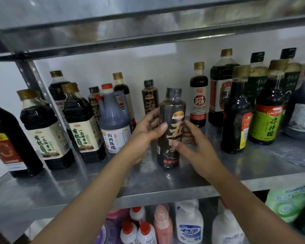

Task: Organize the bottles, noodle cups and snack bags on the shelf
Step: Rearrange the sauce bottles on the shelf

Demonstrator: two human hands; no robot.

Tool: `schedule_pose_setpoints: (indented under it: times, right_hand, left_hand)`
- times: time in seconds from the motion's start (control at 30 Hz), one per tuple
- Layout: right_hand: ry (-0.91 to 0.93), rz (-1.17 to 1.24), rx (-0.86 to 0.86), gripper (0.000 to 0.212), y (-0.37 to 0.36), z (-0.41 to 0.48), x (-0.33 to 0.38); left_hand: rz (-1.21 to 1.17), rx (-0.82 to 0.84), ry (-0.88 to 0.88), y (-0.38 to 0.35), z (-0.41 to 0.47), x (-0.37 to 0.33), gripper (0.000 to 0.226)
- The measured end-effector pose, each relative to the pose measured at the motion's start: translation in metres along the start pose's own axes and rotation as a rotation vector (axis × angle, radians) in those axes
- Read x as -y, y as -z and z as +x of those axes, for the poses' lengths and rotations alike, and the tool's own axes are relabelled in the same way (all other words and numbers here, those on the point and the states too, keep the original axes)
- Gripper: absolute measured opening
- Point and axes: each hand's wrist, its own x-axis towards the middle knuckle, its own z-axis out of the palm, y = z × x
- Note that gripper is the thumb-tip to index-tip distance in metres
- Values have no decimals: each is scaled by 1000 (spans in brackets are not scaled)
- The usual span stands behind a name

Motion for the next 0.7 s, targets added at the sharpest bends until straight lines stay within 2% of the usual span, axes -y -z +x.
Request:
schedule_pose_setpoints:
  times: [0.1,0.2,0.27,0.4,0.47,0.6,0.7]
  right_hand:
    - [-35,-54,62,57,-4,-1,6]
    - [-38,-138,14,55,-14,-2,15]
    - [-36,-205,-6,52,-20,-3,19]
    - [-105,-259,9,63,-19,-6,31]
    - [-120,-285,16,64,-19,-9,36]
    - [-129,-431,-70,47,-29,-16,41]
    - [-153,-531,-99,38,-41,-18,40]
  left_hand:
    - [1,36,-7,7,-11,-1,50]
    - [80,-31,24,3,-20,-4,44]
    - [160,-103,45,-2,-22,-2,48]
    - [192,-211,56,-9,-27,-3,46]
    - [213,-233,47,-11,-29,-3,56]
    - [351,-267,51,-17,-35,-5,77]
    - [486,-256,67,-20,-40,-2,69]
